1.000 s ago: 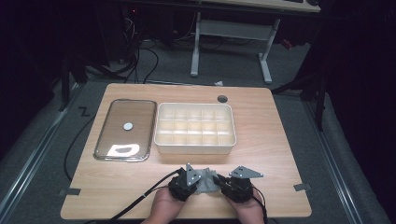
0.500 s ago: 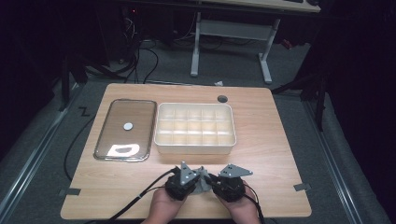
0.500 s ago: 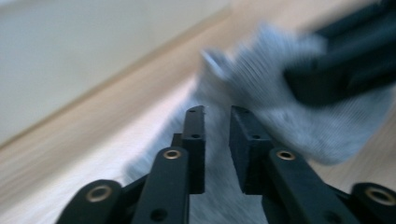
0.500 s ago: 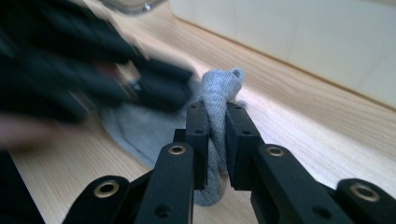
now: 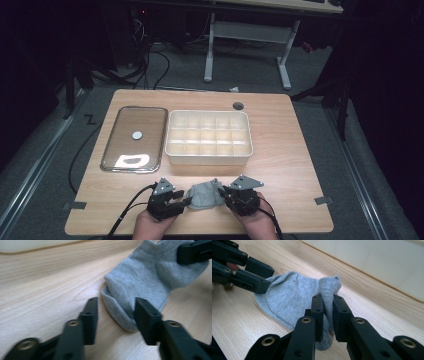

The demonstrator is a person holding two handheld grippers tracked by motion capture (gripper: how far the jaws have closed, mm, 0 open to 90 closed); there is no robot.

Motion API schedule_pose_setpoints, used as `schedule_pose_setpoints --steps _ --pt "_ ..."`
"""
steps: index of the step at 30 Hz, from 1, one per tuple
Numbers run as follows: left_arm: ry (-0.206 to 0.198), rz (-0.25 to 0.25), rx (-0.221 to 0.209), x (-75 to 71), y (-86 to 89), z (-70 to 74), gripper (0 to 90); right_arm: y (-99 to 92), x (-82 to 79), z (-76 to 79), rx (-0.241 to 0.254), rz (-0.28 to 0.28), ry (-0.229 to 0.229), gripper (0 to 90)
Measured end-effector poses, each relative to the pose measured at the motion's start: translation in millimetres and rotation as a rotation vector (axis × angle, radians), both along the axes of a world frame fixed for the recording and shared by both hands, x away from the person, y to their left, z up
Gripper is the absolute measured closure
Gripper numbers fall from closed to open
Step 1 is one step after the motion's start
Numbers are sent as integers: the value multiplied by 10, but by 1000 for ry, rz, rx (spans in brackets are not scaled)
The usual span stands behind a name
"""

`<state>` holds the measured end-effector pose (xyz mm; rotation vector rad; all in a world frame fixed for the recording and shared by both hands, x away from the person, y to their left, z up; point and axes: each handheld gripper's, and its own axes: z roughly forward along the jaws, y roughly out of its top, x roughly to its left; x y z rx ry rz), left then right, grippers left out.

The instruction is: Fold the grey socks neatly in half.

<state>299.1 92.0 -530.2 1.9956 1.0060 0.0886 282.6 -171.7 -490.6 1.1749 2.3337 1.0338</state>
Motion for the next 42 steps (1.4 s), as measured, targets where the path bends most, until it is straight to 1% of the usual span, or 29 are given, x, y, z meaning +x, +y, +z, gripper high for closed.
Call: schedule_pose_setpoints --steps 2,5,7,12,13,15,17,21,22,24,25,27,30,34,36,39,42 --pt "-5 -5 3 9 -17 -4 734 3 -5 11 -10 -1 0 809" --pt "-8 -9 6 39 -54 -5 824 9 -3 24 -20 -6 -1 809" --pt "-14 -13 4 54 -90 -9 856 29 0 40 -30 -5 -3 808" --pt "-23 -21 -4 62 -130 -33 865 112 4 72 -44 0 -13 807" --pt "-27 -24 -4 57 -134 -37 862 184 19 74 -62 7 -16 805" --pt "-29 -25 -6 54 -135 -39 849 247 36 69 -69 14 -16 804" --pt "-32 -27 -11 46 -135 -48 830 329 56 63 -88 23 -14 802" --pt "-45 -30 -3 34 -143 -56 789 493 104 20 -119 38 -12 796" --pt "-45 -31 -1 36 -143 -56 783 526 122 -3 -125 42 -3 793" --pt "-43 -29 -2 37 -143 -57 773 556 143 -33 -133 44 0 789" --pt "-43 -28 0 36 -143 -57 760 601 165 -76 -130 50 4 769" --pt "-38 -25 3 39 -143 -59 734 608 164 -67 -110 60 5 737" --pt "-36 -26 2 43 -142 -61 705 556 127 39 -64 57 -9 700" --pt "-33 -25 -1 45 -141 -61 676 414 44 212 -10 37 -49 692" --pt "-32 -27 -4 45 -141 -62 668 359 18 249 9 26 -59 690" --pt "-31 -30 -9 45 -141 -63 646 304 -8 247 14 9 -63 687" --pt "-32 -40 -22 43 -141 -61 621 283 -28 183 29 6 -43 667"
